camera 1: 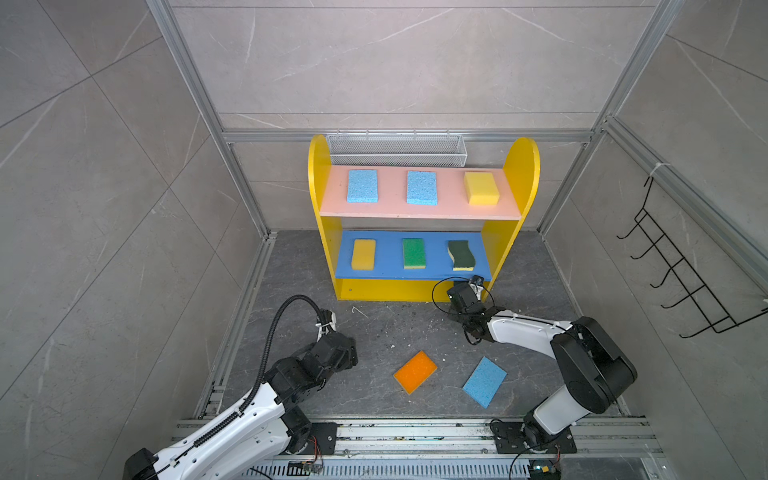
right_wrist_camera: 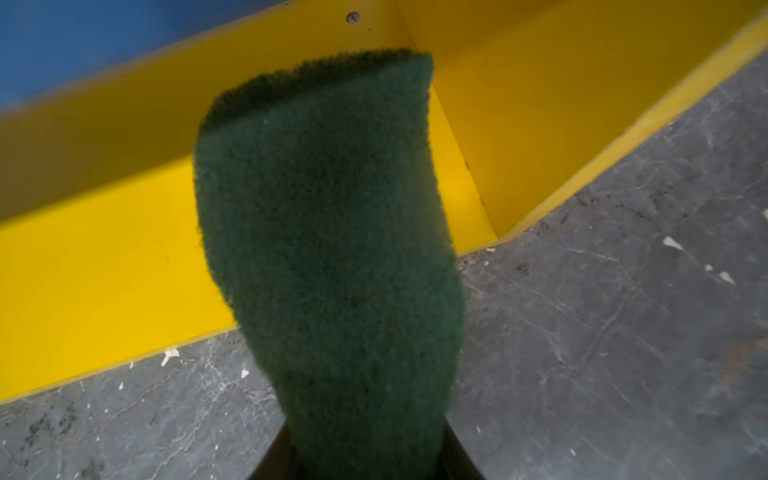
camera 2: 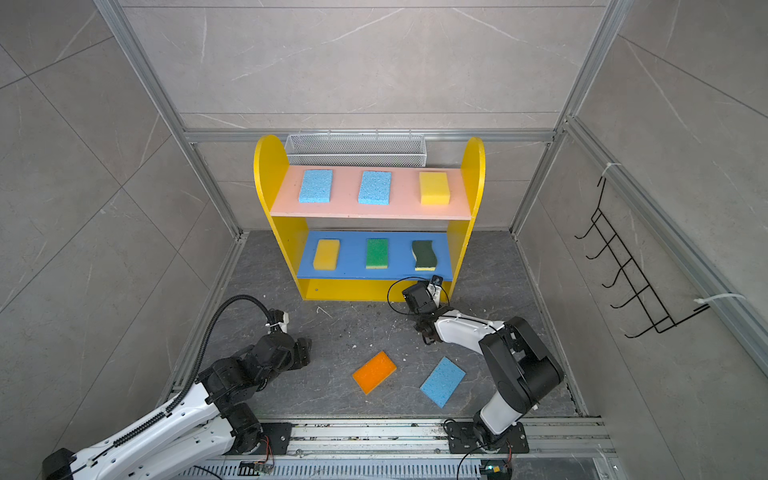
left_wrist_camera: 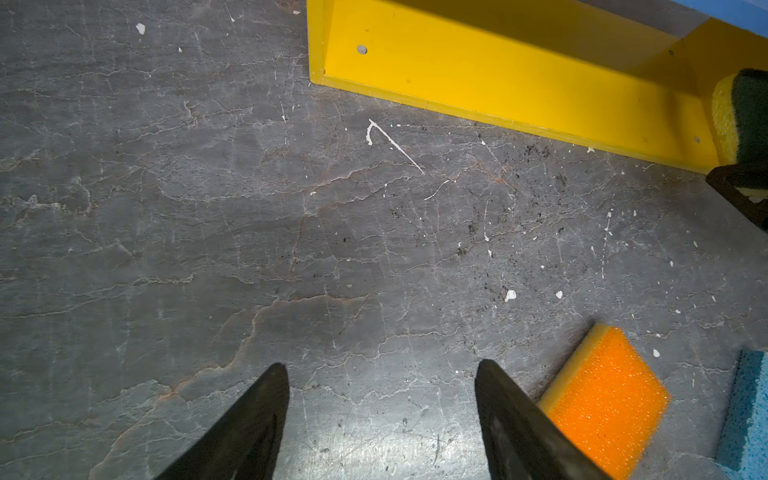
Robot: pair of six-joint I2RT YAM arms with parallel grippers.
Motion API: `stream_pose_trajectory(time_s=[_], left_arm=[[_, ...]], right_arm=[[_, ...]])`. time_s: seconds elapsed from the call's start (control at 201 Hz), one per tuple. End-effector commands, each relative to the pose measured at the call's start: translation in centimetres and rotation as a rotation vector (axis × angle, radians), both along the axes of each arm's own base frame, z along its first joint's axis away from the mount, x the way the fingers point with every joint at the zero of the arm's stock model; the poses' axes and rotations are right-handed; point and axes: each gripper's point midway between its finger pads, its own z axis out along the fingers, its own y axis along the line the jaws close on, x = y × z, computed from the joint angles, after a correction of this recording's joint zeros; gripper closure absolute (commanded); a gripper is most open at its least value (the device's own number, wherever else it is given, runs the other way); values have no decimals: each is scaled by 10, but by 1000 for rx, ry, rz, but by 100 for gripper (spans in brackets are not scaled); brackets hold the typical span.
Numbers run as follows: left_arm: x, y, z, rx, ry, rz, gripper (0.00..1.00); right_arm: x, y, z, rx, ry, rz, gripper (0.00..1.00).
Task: Place and organize the cleaning sponges onto the shelf
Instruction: 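Push the dark-green sponge into the yellow bottom compartment with the right gripper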
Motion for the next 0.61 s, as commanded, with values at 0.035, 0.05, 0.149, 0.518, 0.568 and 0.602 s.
stream_pose_trajectory(time_s=[0.035, 0.05, 0.149, 0.518, 0.568, 0.602], left_arm=[[5, 2, 3, 14, -40, 7, 27], [5, 2, 3, 15, -40, 7, 26], [5, 3, 1, 15, -41, 9, 26], [5, 3, -3, 25, -41, 4, 27], [5, 3, -3, 25, -41, 4, 27], [5, 3, -4, 26, -40, 3, 27]], right_arm=[[9, 1, 3, -12, -60, 15, 64], [10, 1, 4, -12, -62, 16, 64], [12, 3, 4, -27, -73, 38, 64], [27, 3, -6, -54, -45, 34, 62], [29, 3, -7, -54, -41, 34, 62], [31, 5, -7, -53, -43, 36, 62]])
